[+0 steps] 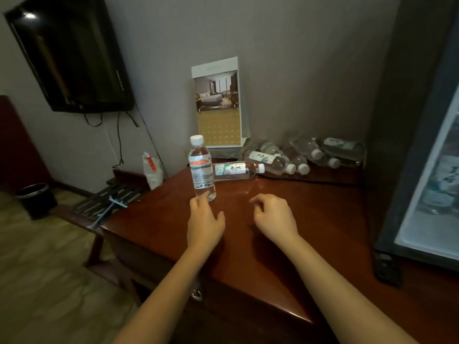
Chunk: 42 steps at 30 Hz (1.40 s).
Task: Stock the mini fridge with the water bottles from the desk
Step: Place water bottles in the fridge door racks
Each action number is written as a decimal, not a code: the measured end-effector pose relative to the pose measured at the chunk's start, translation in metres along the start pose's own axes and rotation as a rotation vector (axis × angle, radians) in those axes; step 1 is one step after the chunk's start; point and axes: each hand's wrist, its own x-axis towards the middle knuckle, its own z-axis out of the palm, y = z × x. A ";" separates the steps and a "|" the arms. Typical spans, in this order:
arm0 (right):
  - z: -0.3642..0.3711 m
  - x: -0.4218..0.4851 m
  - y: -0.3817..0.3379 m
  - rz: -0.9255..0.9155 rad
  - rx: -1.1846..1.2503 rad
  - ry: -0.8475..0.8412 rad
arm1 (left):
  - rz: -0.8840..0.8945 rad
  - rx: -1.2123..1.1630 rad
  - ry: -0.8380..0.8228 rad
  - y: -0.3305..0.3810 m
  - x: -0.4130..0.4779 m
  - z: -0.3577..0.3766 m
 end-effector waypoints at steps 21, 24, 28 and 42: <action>0.013 0.036 0.028 0.056 0.081 0.183 | -0.294 -0.358 0.382 -0.022 0.111 0.046; 0.014 0.037 0.030 0.084 0.087 0.165 | -0.286 -0.377 0.363 -0.019 0.111 0.046; 0.014 0.038 0.033 0.102 0.109 0.164 | -0.297 -0.455 0.290 -0.018 0.112 0.046; 0.016 0.038 0.029 0.066 0.306 -0.028 | -0.056 -1.066 -0.609 0.000 0.090 0.049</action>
